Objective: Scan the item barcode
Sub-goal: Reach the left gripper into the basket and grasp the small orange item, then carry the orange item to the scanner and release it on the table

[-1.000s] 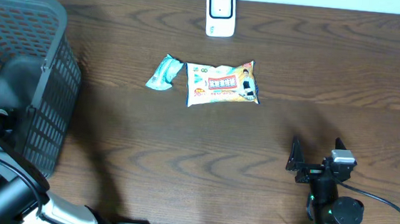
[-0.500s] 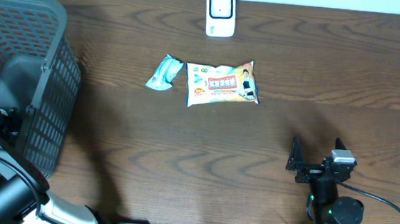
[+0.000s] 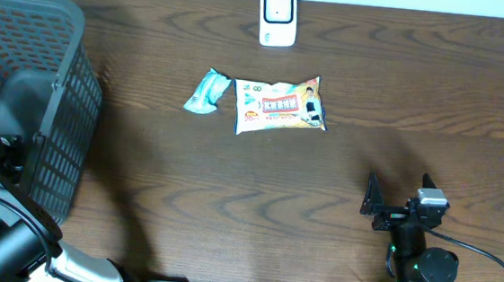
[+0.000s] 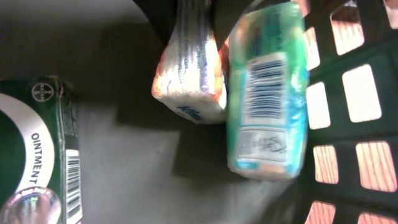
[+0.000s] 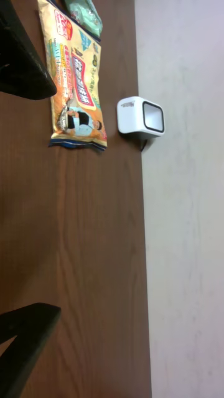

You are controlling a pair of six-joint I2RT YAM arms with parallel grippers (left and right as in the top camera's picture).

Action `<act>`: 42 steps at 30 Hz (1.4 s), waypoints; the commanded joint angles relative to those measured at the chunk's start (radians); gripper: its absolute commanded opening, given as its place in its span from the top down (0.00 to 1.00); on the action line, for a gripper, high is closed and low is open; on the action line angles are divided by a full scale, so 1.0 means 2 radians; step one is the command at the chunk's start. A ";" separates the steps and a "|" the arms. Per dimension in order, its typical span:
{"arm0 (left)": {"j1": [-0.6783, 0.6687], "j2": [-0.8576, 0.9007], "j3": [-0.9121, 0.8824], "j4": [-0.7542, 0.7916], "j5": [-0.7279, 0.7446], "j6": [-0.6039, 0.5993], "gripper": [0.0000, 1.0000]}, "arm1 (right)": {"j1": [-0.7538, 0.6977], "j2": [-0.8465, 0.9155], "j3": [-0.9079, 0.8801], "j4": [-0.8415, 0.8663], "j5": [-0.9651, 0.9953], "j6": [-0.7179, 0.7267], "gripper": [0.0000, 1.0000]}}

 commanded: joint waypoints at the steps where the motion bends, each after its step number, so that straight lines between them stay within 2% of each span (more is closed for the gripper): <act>1: 0.001 -0.024 0.016 -0.008 0.003 0.000 0.93 | 0.000 -0.003 -0.001 -0.002 0.000 -0.008 0.01; 7: 0.001 -0.109 0.021 0.010 0.072 0.000 0.93 | 0.000 -0.003 -0.001 -0.002 0.000 -0.008 0.01; 11: 0.001 -0.183 0.021 0.051 0.131 0.000 0.93 | 0.000 -0.003 -0.001 -0.002 0.000 -0.008 0.01; 14: 0.000 -0.244 0.021 0.094 0.207 -0.005 0.93 | 0.000 -0.003 -0.001 -0.002 0.000 -0.008 0.01; 16: -0.004 -0.273 0.021 0.121 0.265 -0.030 0.93 | 0.000 -0.003 -0.001 -0.002 0.000 -0.008 0.01; 17: -0.017 -0.291 0.020 0.161 0.328 -0.061 0.93 | 0.000 -0.003 -0.001 -0.002 0.000 -0.008 0.01; 20: -0.050 -0.300 0.020 0.257 0.432 -0.071 0.93 | 0.000 -0.003 -0.001 -0.002 0.000 -0.008 0.01; 23: -0.091 -0.306 0.021 0.349 0.478 -0.071 0.93 | 0.000 -0.003 -0.001 -0.002 0.000 -0.008 0.01; 26: -0.139 -0.316 0.020 0.388 0.478 -0.071 0.93 | 0.000 -0.003 -0.001 -0.002 0.000 -0.008 0.01; 29: -0.194 -0.316 0.020 0.389 0.478 -0.058 0.93 | 0.000 -0.003 -0.001 -0.002 0.000 -0.008 0.01; 32: -0.257 -0.306 0.020 0.370 0.472 0.016 0.93 | 0.000 -0.003 -0.001 -0.002 0.000 -0.008 0.01; 34: -0.294 -0.297 0.020 0.337 0.426 0.057 0.93 | 0.000 -0.003 -0.001 -0.002 0.000 -0.008 0.01; 38: -0.383 -0.259 0.020 0.259 0.287 0.117 0.93 | 0.000 -0.003 -0.001 -0.002 0.000 -0.008 0.01; 42: -0.454 -0.205 0.020 0.233 0.231 0.169 0.92 | 0.000 -0.003 -0.001 -0.002 0.000 -0.008 0.01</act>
